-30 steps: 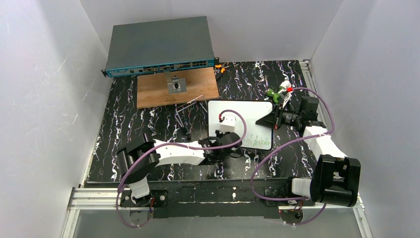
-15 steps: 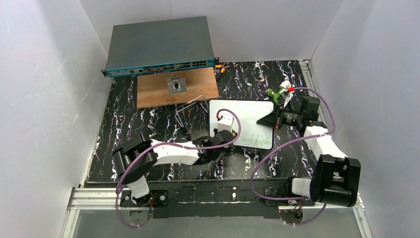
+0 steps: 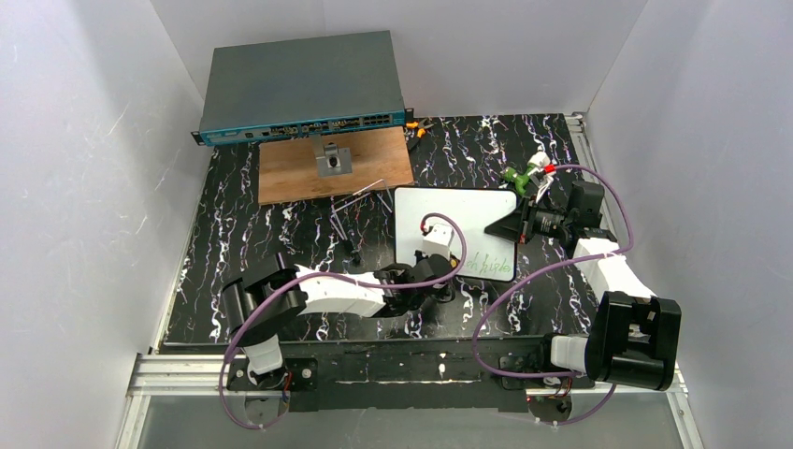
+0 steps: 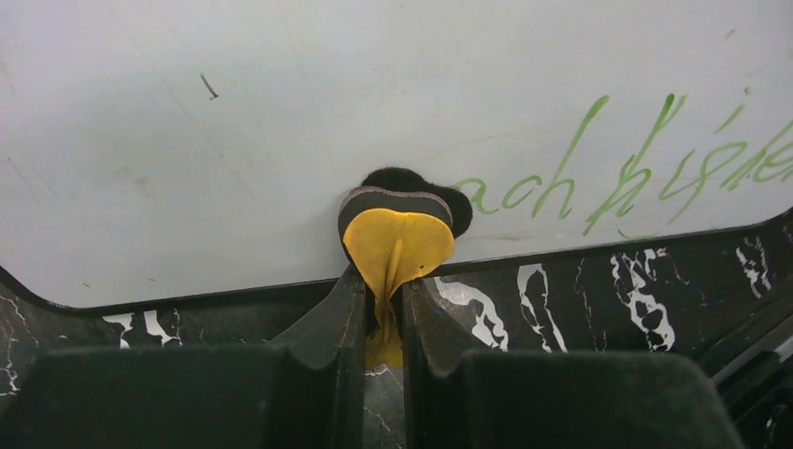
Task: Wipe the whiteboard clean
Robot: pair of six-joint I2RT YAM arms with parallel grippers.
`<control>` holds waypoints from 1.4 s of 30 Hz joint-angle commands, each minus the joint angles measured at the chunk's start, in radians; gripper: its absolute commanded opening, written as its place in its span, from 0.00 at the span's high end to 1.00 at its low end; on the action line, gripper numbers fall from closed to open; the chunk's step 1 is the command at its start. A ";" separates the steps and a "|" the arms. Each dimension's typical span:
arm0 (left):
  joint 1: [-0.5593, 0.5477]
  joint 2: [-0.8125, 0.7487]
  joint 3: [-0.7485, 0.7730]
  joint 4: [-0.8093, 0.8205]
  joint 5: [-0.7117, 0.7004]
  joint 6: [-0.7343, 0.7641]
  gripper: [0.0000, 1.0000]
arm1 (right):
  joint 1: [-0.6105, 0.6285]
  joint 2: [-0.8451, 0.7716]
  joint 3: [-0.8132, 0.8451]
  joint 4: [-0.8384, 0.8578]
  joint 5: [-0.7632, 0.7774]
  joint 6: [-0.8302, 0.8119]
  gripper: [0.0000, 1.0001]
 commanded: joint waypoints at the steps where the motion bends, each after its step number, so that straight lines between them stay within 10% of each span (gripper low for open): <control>1: 0.045 0.027 -0.041 -0.126 -0.087 -0.138 1.00 | 0.021 -0.026 0.022 -0.018 -0.036 0.007 0.99; 13: 0.075 -0.033 -0.134 -0.006 -0.085 -0.093 1.00 | 0.022 -0.025 0.021 -0.019 -0.036 0.008 0.99; 22: 0.059 -0.030 -0.187 0.398 0.286 0.144 1.00 | 0.021 -0.017 0.020 -0.018 -0.037 0.010 0.99; 28: 0.057 0.002 -0.103 0.300 0.259 0.139 1.00 | 0.021 -0.020 0.018 -0.019 -0.037 0.010 0.99; 37: 0.070 -0.010 0.037 -0.188 -0.166 -0.074 1.00 | 0.022 -0.020 0.021 -0.019 -0.038 0.011 0.99; 42: 0.094 -0.032 0.001 -0.158 -0.131 -0.080 1.00 | 0.022 -0.020 0.019 -0.019 -0.038 0.013 0.99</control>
